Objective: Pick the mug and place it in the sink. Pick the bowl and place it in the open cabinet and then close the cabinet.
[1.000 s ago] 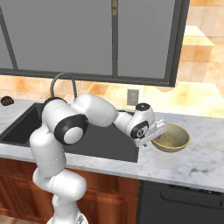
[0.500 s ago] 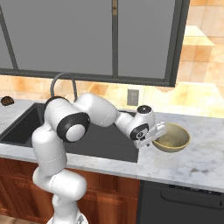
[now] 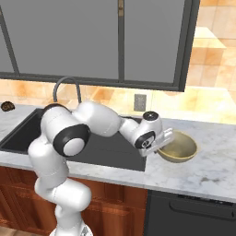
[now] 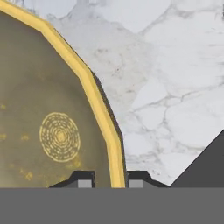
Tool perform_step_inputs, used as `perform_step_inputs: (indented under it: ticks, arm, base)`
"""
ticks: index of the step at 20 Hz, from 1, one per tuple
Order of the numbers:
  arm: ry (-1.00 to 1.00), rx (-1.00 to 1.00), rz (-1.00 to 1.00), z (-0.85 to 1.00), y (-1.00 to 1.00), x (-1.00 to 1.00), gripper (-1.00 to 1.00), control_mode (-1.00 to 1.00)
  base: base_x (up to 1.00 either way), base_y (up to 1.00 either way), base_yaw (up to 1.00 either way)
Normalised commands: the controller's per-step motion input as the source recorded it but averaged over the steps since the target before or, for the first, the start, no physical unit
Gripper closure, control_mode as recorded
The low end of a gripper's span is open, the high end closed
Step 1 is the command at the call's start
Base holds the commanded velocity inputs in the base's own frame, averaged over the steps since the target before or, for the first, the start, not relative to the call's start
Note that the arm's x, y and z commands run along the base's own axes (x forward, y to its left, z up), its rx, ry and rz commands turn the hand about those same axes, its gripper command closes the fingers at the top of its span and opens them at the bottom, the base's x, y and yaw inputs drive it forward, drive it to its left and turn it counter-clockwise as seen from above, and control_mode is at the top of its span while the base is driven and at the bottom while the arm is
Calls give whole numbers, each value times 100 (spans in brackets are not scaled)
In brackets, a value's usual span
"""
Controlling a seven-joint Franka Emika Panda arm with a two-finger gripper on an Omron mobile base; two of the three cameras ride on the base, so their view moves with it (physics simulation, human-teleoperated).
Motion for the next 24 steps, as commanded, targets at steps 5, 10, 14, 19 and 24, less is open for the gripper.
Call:
perform_step_inputs:
  ticks: [5, 10, 14, 19, 24]
  arm:
    - [-1, -6, 12, 91, 57, -13, 100, -100]
    - [-3, -15, 26, 100, 53, -23, 100, -100]
    - [0, -15, 26, 100, 39, -8, 100, -100]
    - [10, -7, 26, 100, 30, -20, 100, -100]
    - [8, 0, 24, 76, 10, -44, 100, -100]
  base:
    - [0, 0, 0]
    - [0, 0, 0]
    - [0, 0, 0]
    - [0, 0, 0]
    - [0, 0, 0]
